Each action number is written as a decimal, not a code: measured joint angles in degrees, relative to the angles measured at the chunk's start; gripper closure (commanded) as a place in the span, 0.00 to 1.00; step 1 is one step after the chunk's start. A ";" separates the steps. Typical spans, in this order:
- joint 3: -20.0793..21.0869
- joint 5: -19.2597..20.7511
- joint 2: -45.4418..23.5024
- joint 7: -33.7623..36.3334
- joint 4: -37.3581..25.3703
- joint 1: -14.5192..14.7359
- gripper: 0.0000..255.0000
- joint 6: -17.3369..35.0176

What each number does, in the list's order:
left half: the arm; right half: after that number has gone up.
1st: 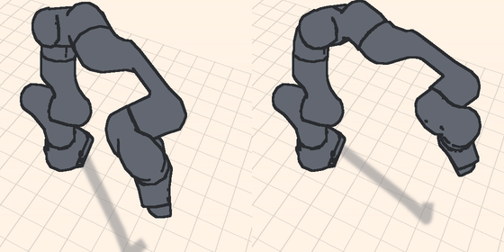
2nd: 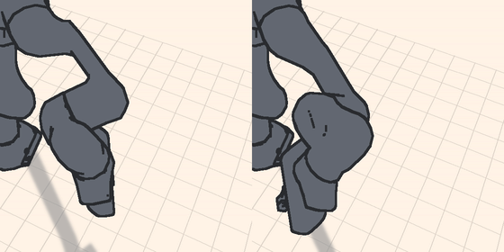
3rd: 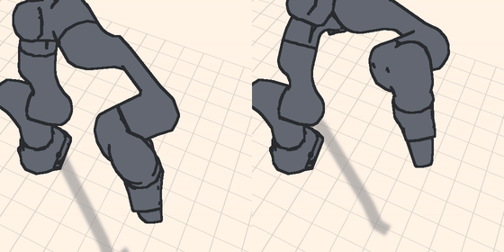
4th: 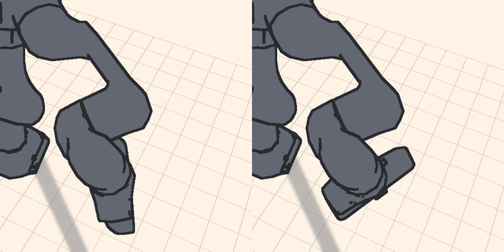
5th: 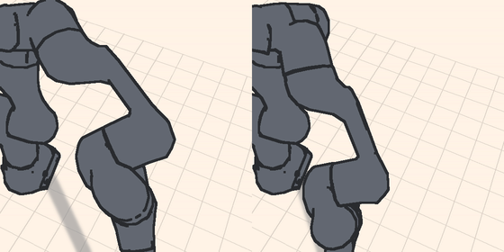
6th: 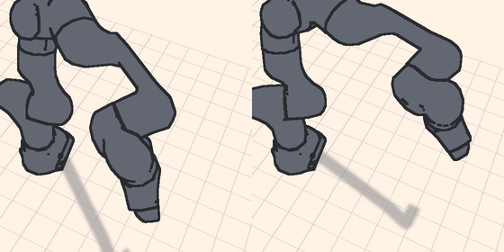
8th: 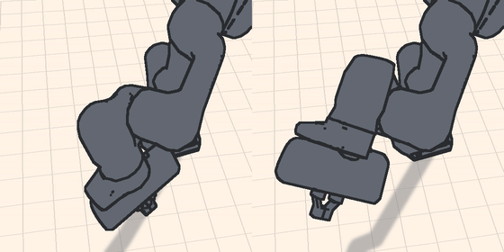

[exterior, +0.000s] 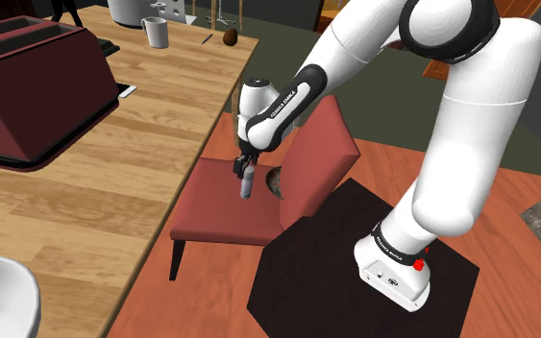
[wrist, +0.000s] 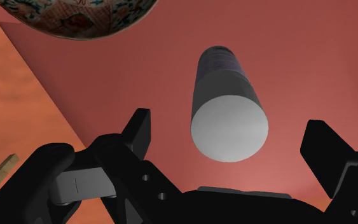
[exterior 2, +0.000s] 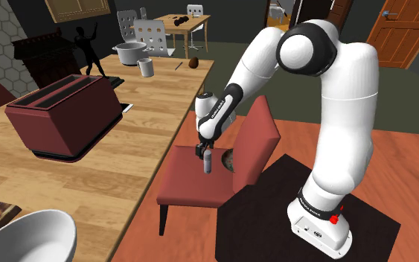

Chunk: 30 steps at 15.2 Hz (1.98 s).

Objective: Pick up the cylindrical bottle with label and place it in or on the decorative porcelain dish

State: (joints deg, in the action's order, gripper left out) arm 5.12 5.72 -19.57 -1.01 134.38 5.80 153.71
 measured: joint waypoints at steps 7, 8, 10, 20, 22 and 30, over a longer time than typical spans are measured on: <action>-0.62 0.82 -3.71 0.61 -0.77 0.43 0.00 2.94; -0.63 0.83 -3.75 0.61 -0.77 0.43 0.00 2.98; -0.63 0.84 -3.78 0.61 -0.77 0.44 0.00 3.02; -0.62 0.84 -3.78 0.61 -0.78 0.44 1.00 3.03; -0.62 0.84 -3.79 0.61 -0.79 0.44 1.00 3.04; 0.31 -0.38 1.55 -0.20 0.00 -0.12 1.00 -1.52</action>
State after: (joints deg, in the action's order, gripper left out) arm 5.43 5.34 -18.02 -1.20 134.39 5.68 152.19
